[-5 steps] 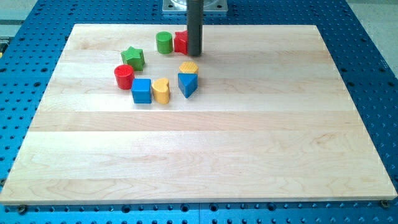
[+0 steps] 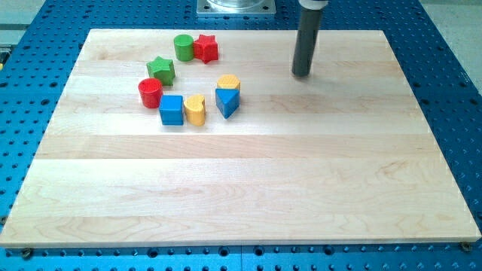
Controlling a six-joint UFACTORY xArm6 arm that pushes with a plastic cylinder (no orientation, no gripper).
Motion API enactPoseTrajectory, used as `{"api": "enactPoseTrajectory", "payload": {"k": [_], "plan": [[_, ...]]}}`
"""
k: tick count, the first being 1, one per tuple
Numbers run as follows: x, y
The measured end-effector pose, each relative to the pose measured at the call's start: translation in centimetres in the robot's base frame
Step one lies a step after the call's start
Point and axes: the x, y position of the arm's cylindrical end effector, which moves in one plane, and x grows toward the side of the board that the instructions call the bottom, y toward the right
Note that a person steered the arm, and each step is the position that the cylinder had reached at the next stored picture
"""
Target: Slightly push the hexagon downwards
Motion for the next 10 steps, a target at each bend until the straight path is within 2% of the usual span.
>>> {"api": "enactPoseTrajectory", "payload": {"k": [1,4,5,7,8,10], "plan": [[0.1,-0.2],[3.7,-10.7],[1.9,-11.7],[2.6,-16.2],[3.8,-16.0],[3.8,-11.4]]}}
